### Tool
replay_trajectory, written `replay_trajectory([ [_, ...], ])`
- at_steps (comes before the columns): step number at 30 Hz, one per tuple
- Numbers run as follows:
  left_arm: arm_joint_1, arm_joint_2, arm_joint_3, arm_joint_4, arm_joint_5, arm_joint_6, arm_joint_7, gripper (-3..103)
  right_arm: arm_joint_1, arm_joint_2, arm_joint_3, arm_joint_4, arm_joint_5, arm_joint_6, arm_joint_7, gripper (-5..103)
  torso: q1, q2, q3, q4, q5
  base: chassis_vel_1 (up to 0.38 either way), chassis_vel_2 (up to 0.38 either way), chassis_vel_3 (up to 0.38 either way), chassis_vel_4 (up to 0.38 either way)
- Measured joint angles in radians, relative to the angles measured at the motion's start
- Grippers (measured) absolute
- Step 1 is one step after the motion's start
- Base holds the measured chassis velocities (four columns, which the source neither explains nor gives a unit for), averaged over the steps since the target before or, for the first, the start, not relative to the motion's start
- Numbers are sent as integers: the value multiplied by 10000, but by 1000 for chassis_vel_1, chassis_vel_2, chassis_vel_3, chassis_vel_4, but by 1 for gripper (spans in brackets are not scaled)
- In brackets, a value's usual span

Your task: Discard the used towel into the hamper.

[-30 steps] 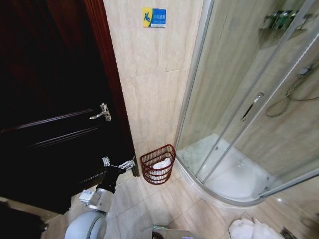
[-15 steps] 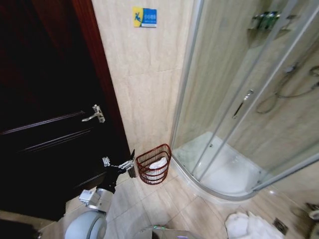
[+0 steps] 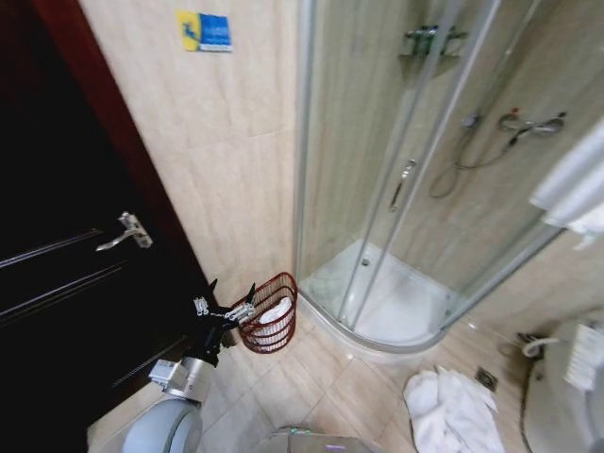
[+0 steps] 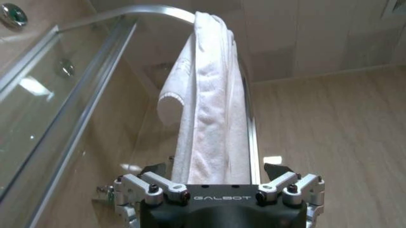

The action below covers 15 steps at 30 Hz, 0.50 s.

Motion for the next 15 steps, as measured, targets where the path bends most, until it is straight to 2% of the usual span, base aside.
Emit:
replay_trajectory([
  [15, 0, 1, -1, 0, 0, 0, -1, 100, -15, 6, 243, -229, 338, 478, -279, 100, 0, 0, 0, -2, -2, -15, -17, 14, 14],
])
